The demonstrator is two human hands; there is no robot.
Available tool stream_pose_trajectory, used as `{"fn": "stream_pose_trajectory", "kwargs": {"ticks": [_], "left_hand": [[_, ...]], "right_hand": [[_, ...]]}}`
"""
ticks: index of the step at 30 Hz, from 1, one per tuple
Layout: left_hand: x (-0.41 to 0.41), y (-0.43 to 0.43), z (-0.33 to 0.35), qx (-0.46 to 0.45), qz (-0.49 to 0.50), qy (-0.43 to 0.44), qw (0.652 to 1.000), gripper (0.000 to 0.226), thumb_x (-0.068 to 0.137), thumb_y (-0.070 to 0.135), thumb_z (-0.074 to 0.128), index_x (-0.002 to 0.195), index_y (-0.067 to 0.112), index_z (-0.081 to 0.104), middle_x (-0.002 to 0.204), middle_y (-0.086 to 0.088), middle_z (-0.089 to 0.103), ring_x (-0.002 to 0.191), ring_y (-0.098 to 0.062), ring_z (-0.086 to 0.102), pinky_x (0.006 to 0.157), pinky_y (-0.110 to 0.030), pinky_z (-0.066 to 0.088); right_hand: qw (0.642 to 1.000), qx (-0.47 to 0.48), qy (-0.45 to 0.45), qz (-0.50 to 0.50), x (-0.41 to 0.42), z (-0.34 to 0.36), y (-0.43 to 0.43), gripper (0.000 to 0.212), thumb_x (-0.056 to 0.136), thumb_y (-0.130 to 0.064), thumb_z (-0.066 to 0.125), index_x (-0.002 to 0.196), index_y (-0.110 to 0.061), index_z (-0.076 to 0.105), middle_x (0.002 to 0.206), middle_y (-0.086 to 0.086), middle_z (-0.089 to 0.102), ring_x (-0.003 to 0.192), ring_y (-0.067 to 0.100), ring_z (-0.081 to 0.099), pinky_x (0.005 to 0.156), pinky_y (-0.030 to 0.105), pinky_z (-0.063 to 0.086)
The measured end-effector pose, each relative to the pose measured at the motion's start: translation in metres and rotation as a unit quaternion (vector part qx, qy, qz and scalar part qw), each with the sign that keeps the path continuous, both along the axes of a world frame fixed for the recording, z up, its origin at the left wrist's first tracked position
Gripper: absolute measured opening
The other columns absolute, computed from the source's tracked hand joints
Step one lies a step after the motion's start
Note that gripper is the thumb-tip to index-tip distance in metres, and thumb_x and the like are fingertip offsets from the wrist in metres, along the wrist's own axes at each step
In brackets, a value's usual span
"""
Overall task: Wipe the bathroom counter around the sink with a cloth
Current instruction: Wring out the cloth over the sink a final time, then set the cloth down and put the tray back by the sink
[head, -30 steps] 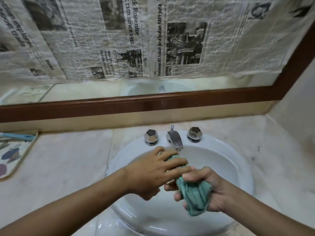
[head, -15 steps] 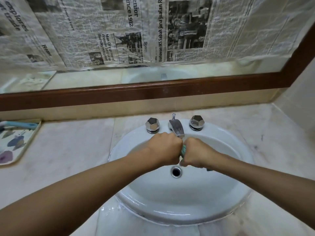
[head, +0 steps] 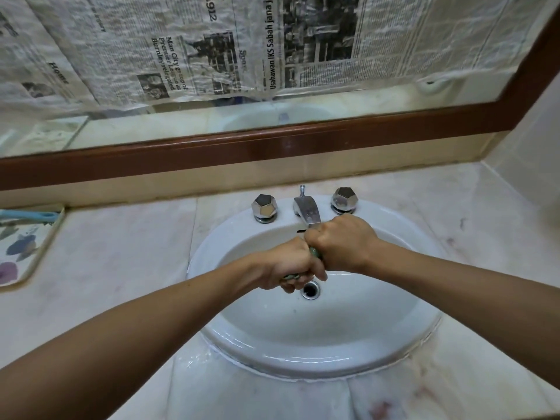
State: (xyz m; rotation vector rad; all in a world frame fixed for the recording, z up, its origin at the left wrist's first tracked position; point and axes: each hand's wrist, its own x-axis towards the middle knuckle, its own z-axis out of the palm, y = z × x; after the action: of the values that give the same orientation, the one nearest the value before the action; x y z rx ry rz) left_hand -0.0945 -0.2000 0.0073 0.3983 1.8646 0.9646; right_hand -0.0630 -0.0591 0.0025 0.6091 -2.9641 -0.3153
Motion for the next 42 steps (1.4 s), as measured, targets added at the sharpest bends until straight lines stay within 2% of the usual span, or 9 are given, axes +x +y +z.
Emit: {"fn": "stream_pose_trajectory", "kwargs": {"ticks": [5, 9, 16, 21, 26, 30, 33, 37, 42], "left_hand": [[0.009, -0.002, -0.011, -0.048, -0.034, 0.224, 0.973, 0.020, 0.078, 0.013, 0.064, 0.060, 0.010, 0.055, 0.048, -0.004, 0.055, 0.038, -0.018, 0.051, 0.044, -0.026, 0.044], [0.022, -0.033, -0.031, -0.081, -0.125, 0.431, 0.890, 0.014, 0.082, 0.036, 0.063, 0.087, 0.025, 0.056, 0.084, -0.001, 0.067, 0.076, -0.021, 0.061, 0.061, -0.032, 0.046], [0.083, -0.098, -0.098, -0.003, 0.052, 0.423, 0.905, 0.020, 0.082, 0.034, 0.055, 0.098, 0.024, 0.058, 0.093, 0.009, 0.049, 0.087, -0.010, 0.047, 0.073, -0.028, 0.041], [0.113, -0.169, -0.112, -0.044, 0.160, 0.524, 0.835, 0.041, 0.069, 0.023, 0.058, 0.110, 0.030, 0.055, 0.096, 0.006, 0.050, 0.087, -0.014, 0.050, 0.070, -0.033, 0.045], [0.131, -0.256, -0.113, -0.056, 0.236, 0.590, 0.770, 0.044, 0.075, 0.021, 0.060, 0.118, 0.032, 0.059, 0.098, 0.000, 0.055, 0.084, -0.017, 0.052, 0.068, -0.034, 0.042], [0.140, -0.325, -0.118, -0.096, 0.272, 0.554, 0.781, 0.054, 0.074, 0.020, 0.057, 0.126, 0.033, 0.057, 0.117, 0.003, 0.054, 0.096, -0.015, 0.053, 0.075, -0.038, 0.049], [0.146, -0.385, -0.127, -0.124, 0.356, 0.487, 0.788, 0.063, 0.081, 0.024, 0.052, 0.141, 0.039, 0.040, 0.134, 0.008, 0.044, 0.115, -0.013, 0.049, 0.092, -0.037, 0.048], [0.149, -0.480, -0.143, -0.186, 0.471, 0.413, 0.757, 0.060, 0.086, 0.037, 0.050, 0.144, 0.032, 0.039, 0.145, 0.004, 0.042, 0.130, -0.019, 0.042, 0.103, -0.044, 0.041], [0.137, -0.582, -0.171, -0.281, 0.448, 0.373, 0.762, 0.061, 0.090, 0.060, 0.030, 0.147, 0.039, 0.033, 0.162, 0.010, 0.011, 0.150, -0.017, 0.006, 0.112, -0.050, 0.023]], "right_hand": [[0.996, -0.052, -0.061, -0.051, 0.014, 0.005, -0.002, 0.020, 0.069, -0.020, 0.065, 0.089, -0.020, 0.061, 0.081, 0.002, 0.064, 0.075, 0.031, 0.062, 0.052, 0.028, 0.029], [0.931, -0.223, -0.248, -0.146, 0.034, -0.002, -0.003, 0.028, 0.070, -0.033, 0.076, 0.072, -0.025, 0.050, 0.069, -0.005, 0.054, 0.071, 0.020, 0.057, 0.056, 0.031, 0.044], [0.771, -0.443, -0.421, -0.178, 0.059, -0.038, -0.049, 0.041, 0.075, -0.054, 0.073, 0.072, -0.020, 0.051, 0.073, 0.008, 0.053, 0.048, 0.016, 0.046, 0.042, 0.027, 0.037], [0.606, -0.596, -0.501, -0.164, 0.063, -0.051, -0.117, 0.032, 0.084, -0.045, 0.067, 0.070, -0.018, 0.058, 0.059, 0.012, 0.057, 0.042, 0.019, 0.039, 0.038, 0.024, 0.028], [0.452, -0.628, -0.609, -0.173, 0.054, -0.049, -0.198, 0.022, 0.087, -0.017, 0.062, 0.077, 0.001, 0.070, 0.067, 0.026, 0.062, 0.047, 0.026, 0.057, 0.044, 0.027, 0.049], [0.530, -0.575, -0.595, -0.186, 0.042, -0.056, -0.276, 0.017, 0.091, -0.009, 0.058, 0.081, 0.002, 0.067, 0.077, 0.026, 0.065, 0.064, 0.029, 0.062, 0.060, 0.029, 0.048], [0.600, -0.546, -0.551, -0.198, 0.031, -0.065, -0.337, 0.027, 0.090, -0.011, 0.061, 0.063, -0.009, 0.063, 0.062, 0.013, 0.059, 0.054, 0.021, 0.051, 0.053, 0.024, 0.038], [0.645, -0.541, -0.482, -0.244, 0.009, -0.072, -0.412, 0.021, 0.090, -0.007, 0.060, 0.070, -0.005, 0.064, 0.057, 0.008, 0.057, 0.048, 0.018, 0.049, 0.043, 0.018, 0.034], [0.679, -0.559, -0.384, -0.279, -0.040, -0.082, -0.489, 0.014, 0.090, 0.000, 0.057, 0.082, -0.004, 0.068, 0.076, 0.013, 0.067, 0.070, 0.027, 0.060, 0.059, 0.027, 0.045]]}}
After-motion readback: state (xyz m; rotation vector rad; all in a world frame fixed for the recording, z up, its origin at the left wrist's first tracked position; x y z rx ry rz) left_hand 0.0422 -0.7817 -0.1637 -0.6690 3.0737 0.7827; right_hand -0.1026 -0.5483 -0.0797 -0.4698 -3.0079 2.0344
